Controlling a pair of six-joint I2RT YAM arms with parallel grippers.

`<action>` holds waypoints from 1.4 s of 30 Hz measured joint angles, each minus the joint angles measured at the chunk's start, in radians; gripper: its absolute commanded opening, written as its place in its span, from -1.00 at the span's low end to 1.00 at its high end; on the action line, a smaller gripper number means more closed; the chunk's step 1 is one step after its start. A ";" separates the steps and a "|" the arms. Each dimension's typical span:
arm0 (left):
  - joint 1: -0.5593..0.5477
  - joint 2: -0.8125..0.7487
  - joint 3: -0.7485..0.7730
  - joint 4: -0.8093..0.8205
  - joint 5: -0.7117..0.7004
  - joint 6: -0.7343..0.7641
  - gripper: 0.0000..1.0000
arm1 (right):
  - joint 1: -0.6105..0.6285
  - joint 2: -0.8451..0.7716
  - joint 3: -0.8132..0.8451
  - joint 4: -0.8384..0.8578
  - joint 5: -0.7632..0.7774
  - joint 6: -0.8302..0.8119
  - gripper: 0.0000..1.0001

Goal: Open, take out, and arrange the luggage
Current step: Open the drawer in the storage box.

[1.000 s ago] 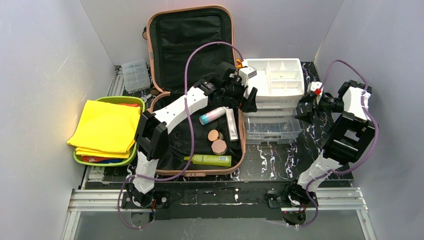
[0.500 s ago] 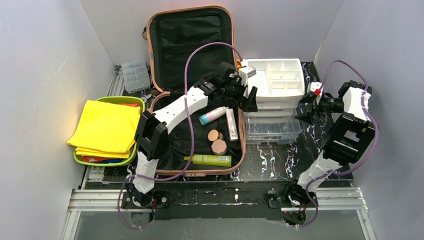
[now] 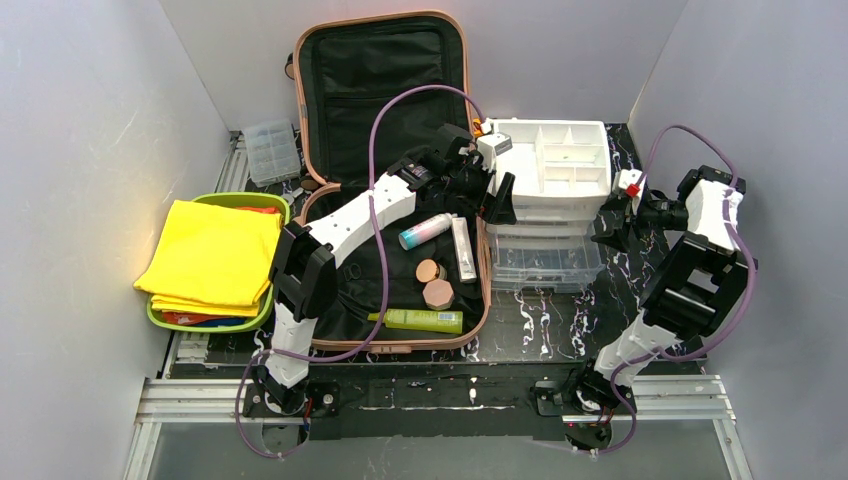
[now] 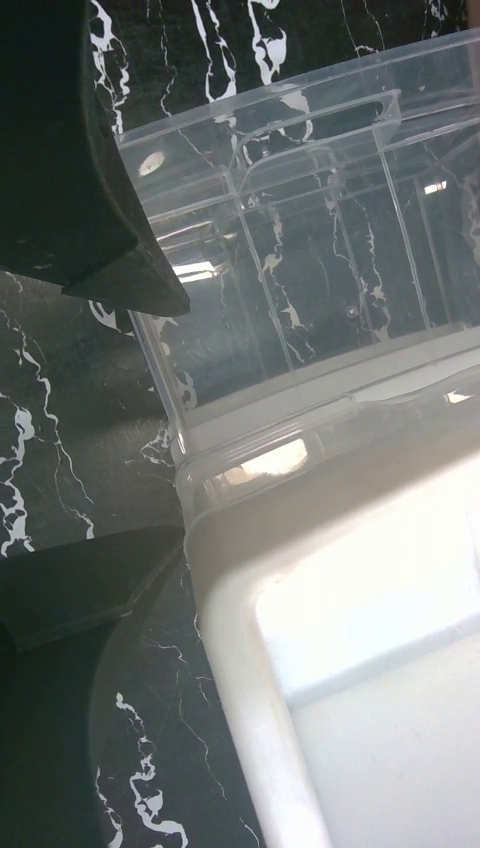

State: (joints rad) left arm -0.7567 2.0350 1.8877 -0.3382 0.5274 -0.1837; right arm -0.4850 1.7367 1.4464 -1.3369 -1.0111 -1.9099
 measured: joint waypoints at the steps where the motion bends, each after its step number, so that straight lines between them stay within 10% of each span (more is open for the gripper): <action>1: 0.000 0.000 0.000 0.000 0.000 0.000 0.97 | -0.001 -0.005 -0.003 0.002 0.003 0.003 0.68; 42: -0.013 0.000 0.000 0.002 0.002 0.007 0.97 | 0.016 -0.080 0.013 -0.023 0.130 0.122 0.67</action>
State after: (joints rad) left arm -0.7700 2.0350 1.8874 -0.3367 0.5289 -0.1764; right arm -0.4690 1.6562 1.4590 -1.3598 -0.8810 -1.7878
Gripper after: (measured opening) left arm 0.983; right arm 0.837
